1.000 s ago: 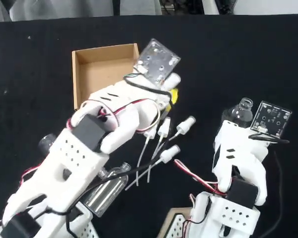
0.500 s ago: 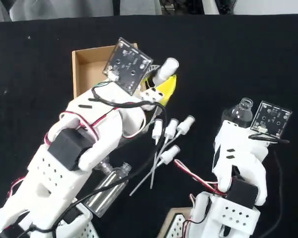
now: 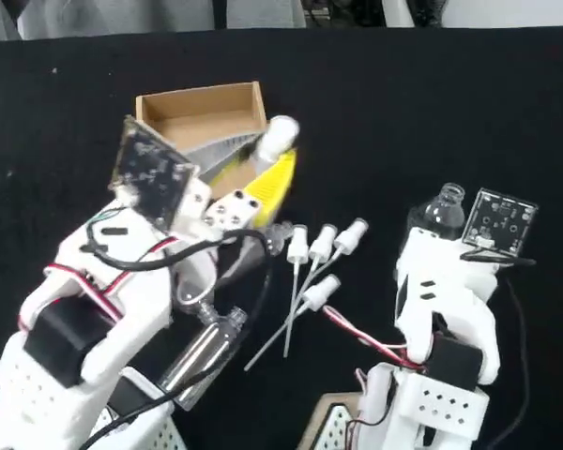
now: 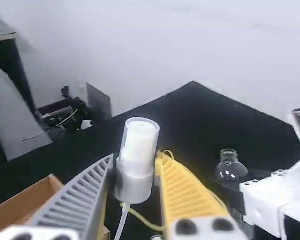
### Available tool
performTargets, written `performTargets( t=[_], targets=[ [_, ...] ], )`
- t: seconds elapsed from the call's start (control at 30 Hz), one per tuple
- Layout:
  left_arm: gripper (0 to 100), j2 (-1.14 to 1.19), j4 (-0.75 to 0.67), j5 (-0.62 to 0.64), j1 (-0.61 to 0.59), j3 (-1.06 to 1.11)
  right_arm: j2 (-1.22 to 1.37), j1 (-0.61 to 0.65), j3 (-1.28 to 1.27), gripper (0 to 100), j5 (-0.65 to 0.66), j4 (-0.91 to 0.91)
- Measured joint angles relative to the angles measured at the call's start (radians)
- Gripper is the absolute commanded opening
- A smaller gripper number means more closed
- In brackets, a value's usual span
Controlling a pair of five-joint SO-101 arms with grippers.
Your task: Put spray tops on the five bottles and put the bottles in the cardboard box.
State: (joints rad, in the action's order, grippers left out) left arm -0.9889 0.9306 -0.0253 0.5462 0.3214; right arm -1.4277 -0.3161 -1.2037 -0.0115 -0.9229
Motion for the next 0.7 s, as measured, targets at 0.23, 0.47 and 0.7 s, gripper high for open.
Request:
performTargets(
  t=[0.23, 0.47, 0.7],
  targets=[
    [3, -0.11, -0.057, 0.094, -0.109, 0.163, 0.0, 0.011, -0.003, 2.1, 0.0, 0.012],
    [6, -0.23, -0.161, 0.126, -0.12, 0.338, 0.0, 0.021, -0.003, 2.1, 0.0, 0.017],
    [6, -0.331, -0.17, 0.132, -0.121, 0.385, 0.0, 0.021, -0.003, 2.1, 0.0, 0.017]
  ],
)
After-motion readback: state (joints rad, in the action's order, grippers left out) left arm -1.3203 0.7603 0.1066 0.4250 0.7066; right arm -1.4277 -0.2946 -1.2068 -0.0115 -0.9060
